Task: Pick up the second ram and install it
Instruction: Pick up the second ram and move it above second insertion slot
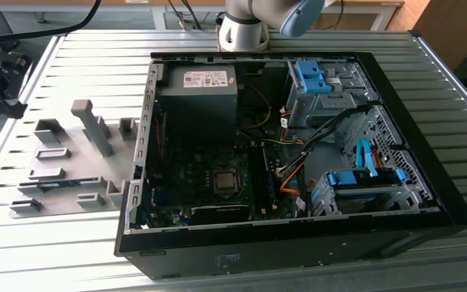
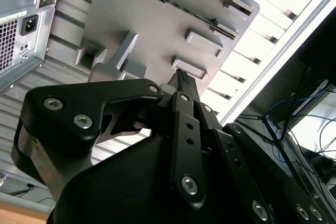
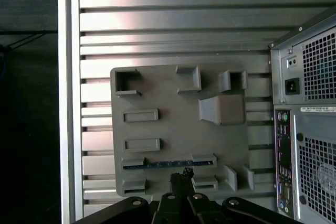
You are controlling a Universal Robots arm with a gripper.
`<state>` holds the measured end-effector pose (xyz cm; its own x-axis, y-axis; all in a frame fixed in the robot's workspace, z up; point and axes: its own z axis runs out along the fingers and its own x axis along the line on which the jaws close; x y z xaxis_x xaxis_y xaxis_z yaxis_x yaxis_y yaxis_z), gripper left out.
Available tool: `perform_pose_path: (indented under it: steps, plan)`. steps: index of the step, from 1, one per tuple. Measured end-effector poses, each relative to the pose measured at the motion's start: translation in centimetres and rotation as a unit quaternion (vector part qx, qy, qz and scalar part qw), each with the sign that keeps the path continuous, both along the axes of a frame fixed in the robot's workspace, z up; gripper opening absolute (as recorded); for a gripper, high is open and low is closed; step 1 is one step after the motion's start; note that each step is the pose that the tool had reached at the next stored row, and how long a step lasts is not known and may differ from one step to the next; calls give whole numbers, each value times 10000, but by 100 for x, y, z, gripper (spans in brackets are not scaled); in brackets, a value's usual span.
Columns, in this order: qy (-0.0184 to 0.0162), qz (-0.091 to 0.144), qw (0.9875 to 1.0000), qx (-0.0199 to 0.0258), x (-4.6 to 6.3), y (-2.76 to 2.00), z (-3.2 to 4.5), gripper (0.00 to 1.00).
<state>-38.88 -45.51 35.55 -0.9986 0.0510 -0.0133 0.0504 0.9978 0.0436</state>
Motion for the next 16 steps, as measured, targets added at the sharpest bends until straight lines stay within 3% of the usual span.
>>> perform_pose_path:
  steps: [16]
  plan:
    - [0, 36, 10000, 0, 0, 0, 0, 10]
